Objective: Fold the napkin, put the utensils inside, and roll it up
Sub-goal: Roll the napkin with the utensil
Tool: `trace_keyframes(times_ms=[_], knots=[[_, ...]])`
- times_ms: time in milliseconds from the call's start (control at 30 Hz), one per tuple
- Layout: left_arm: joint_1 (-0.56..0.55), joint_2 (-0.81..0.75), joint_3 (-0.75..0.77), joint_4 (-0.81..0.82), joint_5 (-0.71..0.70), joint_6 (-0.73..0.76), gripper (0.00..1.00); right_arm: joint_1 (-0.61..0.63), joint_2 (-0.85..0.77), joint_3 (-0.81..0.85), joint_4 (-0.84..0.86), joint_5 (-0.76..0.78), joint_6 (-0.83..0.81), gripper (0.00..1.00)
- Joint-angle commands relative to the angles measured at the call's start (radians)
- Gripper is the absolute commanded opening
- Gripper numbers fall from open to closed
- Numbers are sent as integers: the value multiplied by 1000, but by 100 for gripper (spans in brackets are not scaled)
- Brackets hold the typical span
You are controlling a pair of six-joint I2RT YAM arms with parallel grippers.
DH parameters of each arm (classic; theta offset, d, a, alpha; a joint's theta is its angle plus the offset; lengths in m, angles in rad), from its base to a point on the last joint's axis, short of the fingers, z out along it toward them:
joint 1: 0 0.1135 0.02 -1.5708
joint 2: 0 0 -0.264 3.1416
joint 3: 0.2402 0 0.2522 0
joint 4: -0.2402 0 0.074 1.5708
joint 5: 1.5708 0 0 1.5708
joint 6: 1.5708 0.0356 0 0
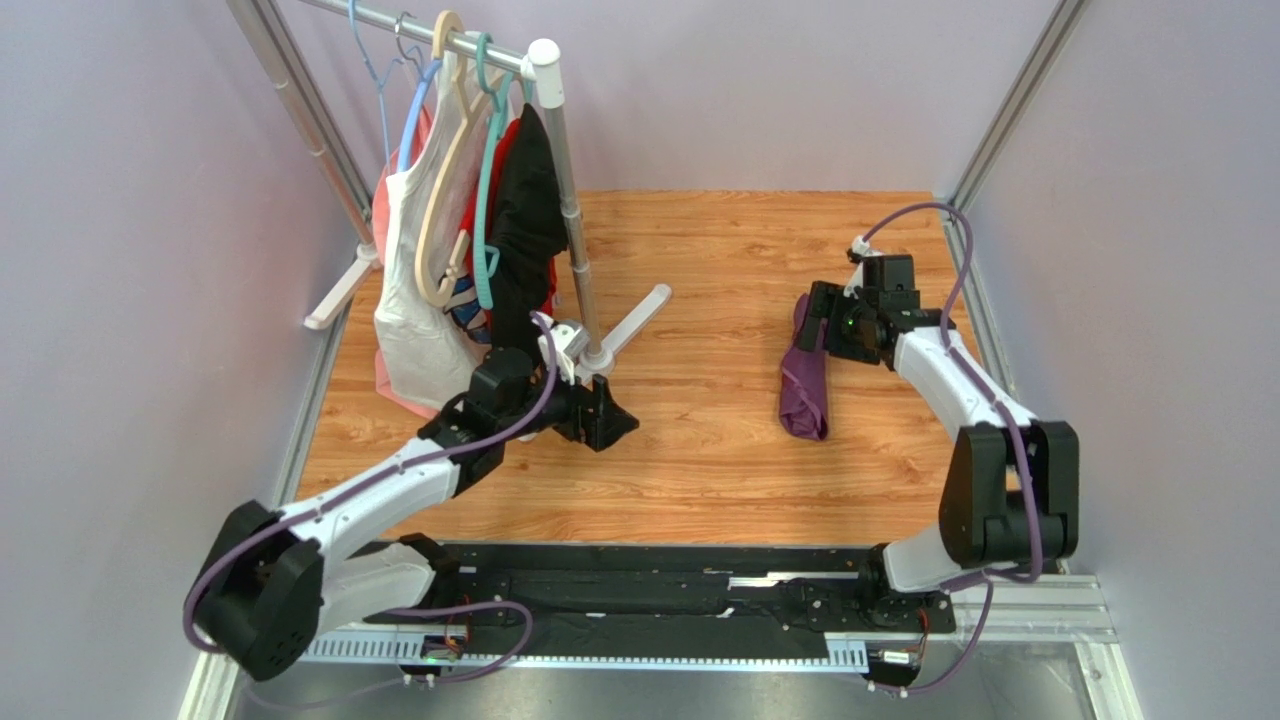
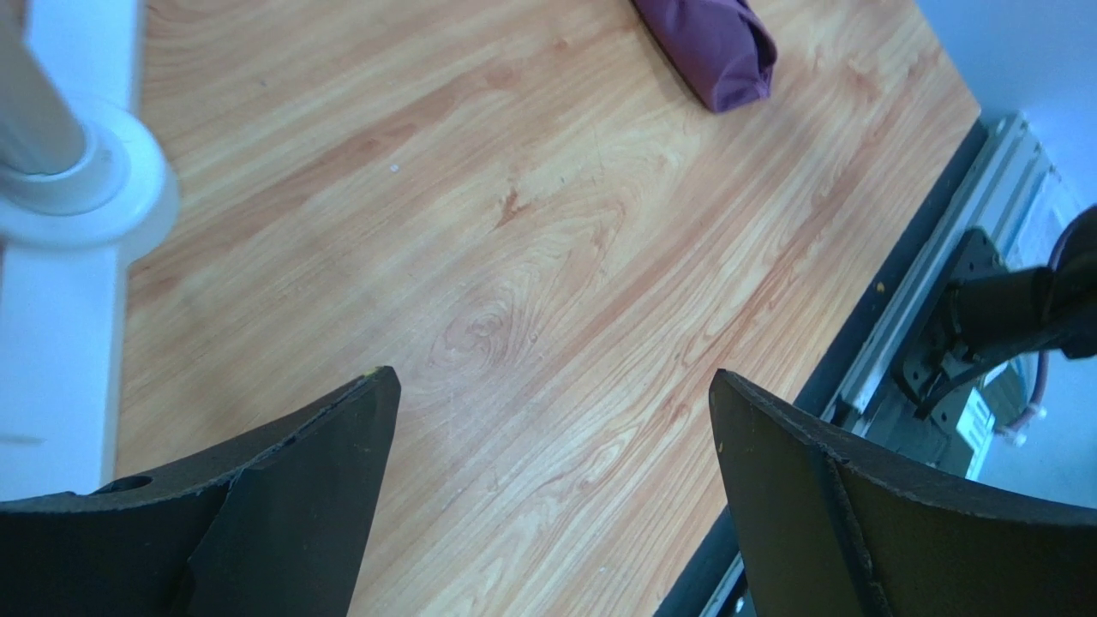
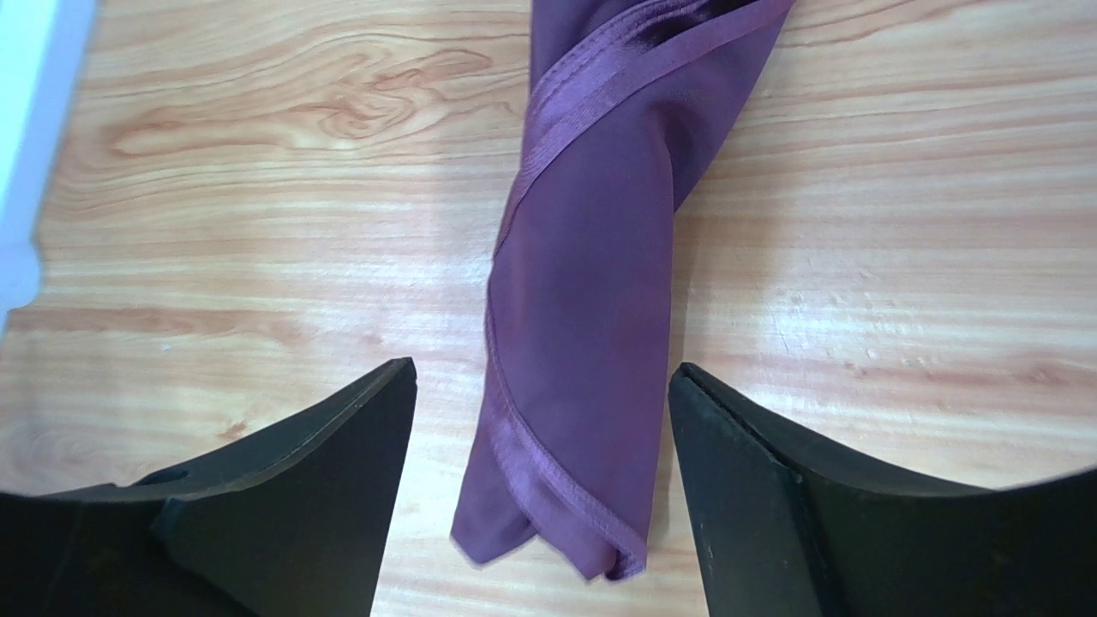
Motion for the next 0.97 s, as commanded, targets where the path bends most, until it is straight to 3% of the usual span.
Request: trace_keyframes(times_ms=[0, 233, 400, 667, 933], knots=[[1, -182, -11, -100, -153, -75, 99, 0, -181, -55, 21, 1, 7, 76], [30, -495, 135, -548, -347, -162, 99, 2, -477, -148, -27, 19, 24, 77], [33, -663, 295, -800, -473, -112, 99, 2, -698, -207, -47, 20, 27, 77], [33, -715, 384, -940, -450, 66, 99, 2, -869, -256, -76, 47, 36, 77], [33, -761, 338, -943, -497, 58, 99, 2, -880, -257, -70, 31, 36, 77]])
